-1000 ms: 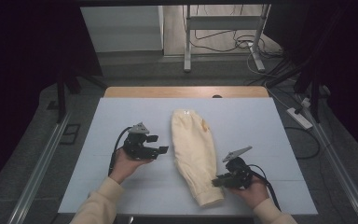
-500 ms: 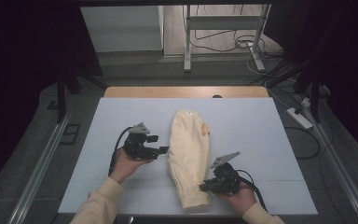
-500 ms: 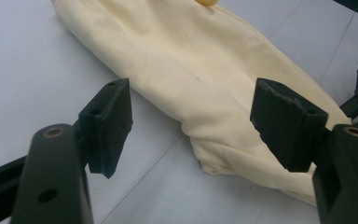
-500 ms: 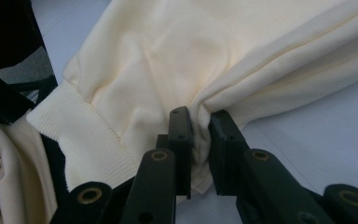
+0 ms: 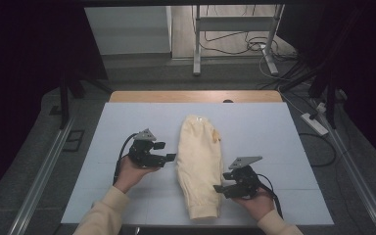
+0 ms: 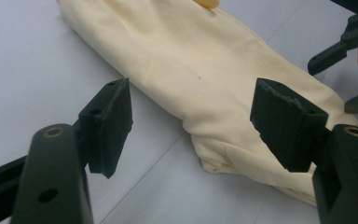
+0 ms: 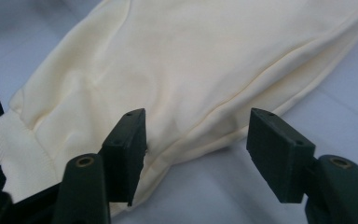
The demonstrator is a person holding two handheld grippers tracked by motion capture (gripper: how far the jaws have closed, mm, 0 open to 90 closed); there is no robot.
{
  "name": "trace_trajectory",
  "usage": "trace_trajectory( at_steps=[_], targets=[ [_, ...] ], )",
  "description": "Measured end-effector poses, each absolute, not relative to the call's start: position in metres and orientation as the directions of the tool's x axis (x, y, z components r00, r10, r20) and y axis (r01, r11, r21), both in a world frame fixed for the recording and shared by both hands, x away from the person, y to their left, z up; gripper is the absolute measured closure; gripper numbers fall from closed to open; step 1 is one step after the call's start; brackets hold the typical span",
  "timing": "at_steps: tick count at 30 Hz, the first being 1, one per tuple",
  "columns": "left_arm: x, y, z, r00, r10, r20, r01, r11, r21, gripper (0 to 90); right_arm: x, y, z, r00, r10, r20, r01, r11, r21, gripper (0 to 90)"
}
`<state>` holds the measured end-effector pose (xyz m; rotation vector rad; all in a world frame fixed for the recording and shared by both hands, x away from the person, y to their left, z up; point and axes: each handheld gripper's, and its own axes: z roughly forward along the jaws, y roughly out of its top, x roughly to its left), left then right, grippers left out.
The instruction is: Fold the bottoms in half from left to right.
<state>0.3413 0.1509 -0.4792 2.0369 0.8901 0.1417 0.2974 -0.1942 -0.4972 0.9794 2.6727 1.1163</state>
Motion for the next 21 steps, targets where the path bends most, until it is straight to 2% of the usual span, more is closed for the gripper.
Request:
trace_trajectory(
  at_steps=[12, 21],
  targets=[
    [0.339, 0.152, -0.48, 0.735, 0.639, -0.225, 0.54, -0.352, 0.764, 29.8, 0.305, -0.202, -0.495, -0.806, 0.576, 0.136, 0.495, 0.53, 0.689, 33.5],
    [0.332, 0.154, -0.482, 0.745, 0.63, -0.221, 0.534, -0.364, 0.763, 29.6, 0.328, -0.2, -0.484, -0.792, 0.597, 0.132, 0.49, 0.491, 0.72, 33.1]
  ],
)
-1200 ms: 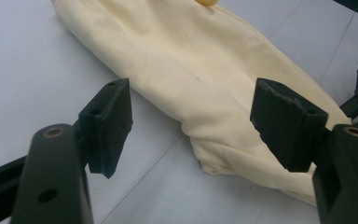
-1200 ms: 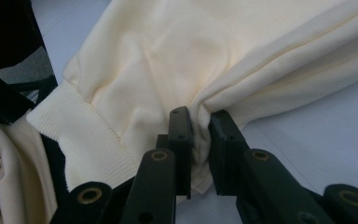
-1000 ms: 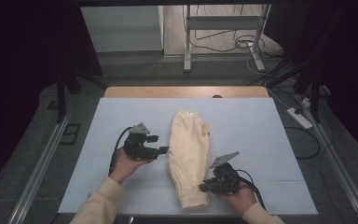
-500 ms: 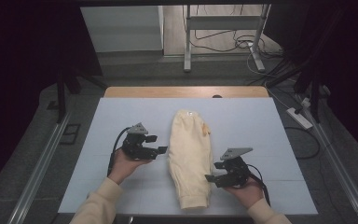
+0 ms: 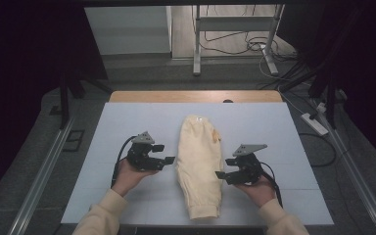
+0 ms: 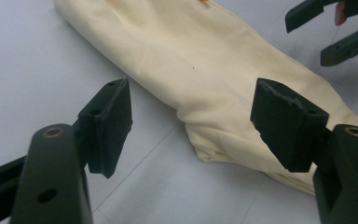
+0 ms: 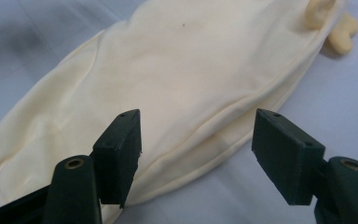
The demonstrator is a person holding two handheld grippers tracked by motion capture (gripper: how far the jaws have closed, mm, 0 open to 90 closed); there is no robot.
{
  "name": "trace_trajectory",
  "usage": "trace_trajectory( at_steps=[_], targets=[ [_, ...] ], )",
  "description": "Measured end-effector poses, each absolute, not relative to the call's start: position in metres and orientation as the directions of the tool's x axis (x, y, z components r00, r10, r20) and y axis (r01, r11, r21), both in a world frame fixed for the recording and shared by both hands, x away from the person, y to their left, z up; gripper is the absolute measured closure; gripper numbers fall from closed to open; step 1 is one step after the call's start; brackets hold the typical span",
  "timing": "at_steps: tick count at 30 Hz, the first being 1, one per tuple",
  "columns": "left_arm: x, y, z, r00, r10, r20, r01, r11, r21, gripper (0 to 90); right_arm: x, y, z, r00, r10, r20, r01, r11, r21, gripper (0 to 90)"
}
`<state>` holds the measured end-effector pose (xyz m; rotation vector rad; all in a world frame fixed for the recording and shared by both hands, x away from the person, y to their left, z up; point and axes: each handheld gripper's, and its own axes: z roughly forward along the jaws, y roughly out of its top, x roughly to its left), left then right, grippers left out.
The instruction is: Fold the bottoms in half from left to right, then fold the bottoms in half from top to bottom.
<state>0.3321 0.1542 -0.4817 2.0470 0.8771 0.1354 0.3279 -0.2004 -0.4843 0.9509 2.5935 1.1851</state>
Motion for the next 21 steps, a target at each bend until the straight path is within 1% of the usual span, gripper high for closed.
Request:
trace_trajectory(
  at_steps=[12, 21],
  targets=[
    [0.332, 0.155, -0.481, 0.732, 0.646, -0.216, 0.54, -0.358, 0.761, 29.6, 0.333, -0.2, -0.483, -0.797, 0.598, 0.078, 0.462, 0.521, 0.718, 32.6],
    [0.339, 0.152, -0.483, 0.738, 0.637, -0.221, 0.54, -0.363, 0.759, 29.6, 0.34, -0.199, -0.487, -0.78, 0.621, 0.079, 0.484, 0.518, 0.705, 32.6]
  ],
)
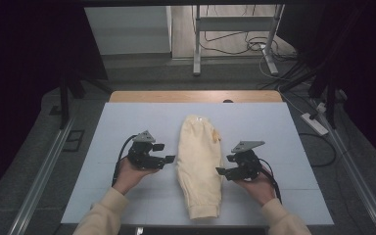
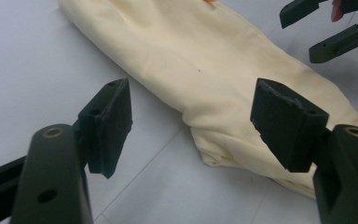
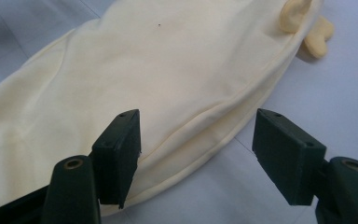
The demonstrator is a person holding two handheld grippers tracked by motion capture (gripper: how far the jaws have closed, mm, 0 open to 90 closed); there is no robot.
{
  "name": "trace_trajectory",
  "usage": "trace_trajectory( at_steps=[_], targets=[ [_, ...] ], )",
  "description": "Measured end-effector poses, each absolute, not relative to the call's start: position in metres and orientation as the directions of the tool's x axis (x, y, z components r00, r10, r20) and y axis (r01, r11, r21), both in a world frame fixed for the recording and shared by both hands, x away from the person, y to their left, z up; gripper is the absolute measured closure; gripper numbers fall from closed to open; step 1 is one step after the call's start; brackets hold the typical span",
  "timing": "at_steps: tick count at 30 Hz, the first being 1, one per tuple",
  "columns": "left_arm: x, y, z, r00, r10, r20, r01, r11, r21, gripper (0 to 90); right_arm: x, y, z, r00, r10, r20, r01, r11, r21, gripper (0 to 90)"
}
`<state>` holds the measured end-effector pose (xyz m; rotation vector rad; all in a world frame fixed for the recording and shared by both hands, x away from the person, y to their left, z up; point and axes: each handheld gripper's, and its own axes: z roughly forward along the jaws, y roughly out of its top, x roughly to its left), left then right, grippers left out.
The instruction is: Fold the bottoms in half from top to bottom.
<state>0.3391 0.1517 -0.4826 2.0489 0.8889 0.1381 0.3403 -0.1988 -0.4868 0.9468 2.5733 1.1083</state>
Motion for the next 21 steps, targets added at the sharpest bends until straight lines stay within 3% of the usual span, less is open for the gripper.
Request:
trace_trajectory(
  at_steps=[21],
  targets=[
    [0.372, 0.143, -0.481, 0.723, 0.652, -0.231, 0.561, -0.357, 0.747, 28.1, 0.358, -0.194, -0.477, -0.772, 0.632, 0.073, 0.479, 0.501, 0.721, 32.2]
  ],
)
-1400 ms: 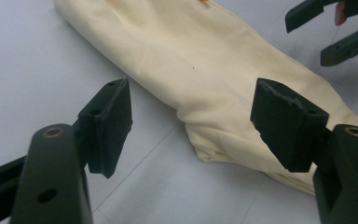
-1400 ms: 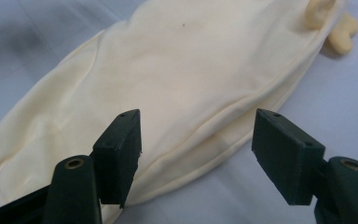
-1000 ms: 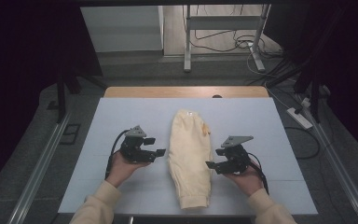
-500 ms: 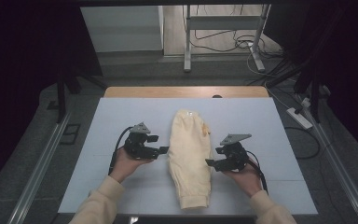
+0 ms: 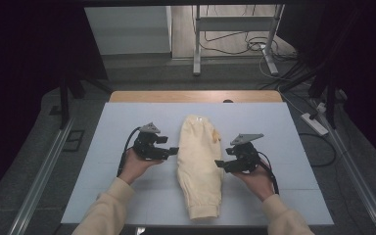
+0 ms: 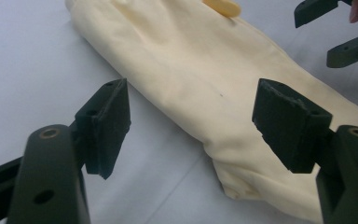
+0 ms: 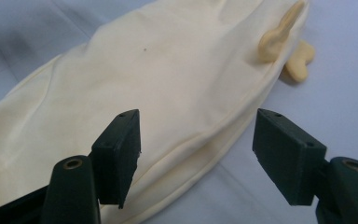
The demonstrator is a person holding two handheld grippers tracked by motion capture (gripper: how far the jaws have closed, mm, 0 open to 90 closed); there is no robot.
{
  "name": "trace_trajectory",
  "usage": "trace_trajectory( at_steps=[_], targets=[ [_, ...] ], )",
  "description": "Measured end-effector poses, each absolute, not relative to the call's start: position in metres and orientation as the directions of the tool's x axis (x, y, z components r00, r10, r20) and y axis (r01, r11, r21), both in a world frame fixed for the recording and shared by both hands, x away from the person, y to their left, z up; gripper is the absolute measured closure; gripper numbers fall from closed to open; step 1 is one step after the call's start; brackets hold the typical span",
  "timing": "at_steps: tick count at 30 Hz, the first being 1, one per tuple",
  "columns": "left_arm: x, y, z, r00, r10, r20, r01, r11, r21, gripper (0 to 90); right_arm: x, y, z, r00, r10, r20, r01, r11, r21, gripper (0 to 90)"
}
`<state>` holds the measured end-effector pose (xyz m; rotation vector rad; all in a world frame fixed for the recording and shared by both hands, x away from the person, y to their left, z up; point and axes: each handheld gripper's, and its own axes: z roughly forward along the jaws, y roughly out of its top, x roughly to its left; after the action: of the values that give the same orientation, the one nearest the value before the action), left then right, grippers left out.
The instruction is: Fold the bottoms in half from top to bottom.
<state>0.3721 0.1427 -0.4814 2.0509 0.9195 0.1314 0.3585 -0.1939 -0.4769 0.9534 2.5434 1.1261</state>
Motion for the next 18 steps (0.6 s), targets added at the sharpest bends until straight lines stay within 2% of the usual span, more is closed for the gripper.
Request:
trace_trajectory(
  at_steps=[14, 18],
  targets=[
    [0.411, 0.128, -0.472, 0.714, 0.673, -0.194, 0.572, -0.4, 0.716, 24.9, 0.405, -0.18, -0.478, -0.744, 0.664, 0.076, 0.512, 0.493, 0.703, 32.2],
    [0.419, 0.124, -0.475, 0.708, 0.682, -0.184, 0.578, -0.409, 0.706, 23.7, 0.415, -0.176, -0.481, -0.738, 0.673, 0.049, 0.516, 0.516, 0.684, 32.1]
  ],
)
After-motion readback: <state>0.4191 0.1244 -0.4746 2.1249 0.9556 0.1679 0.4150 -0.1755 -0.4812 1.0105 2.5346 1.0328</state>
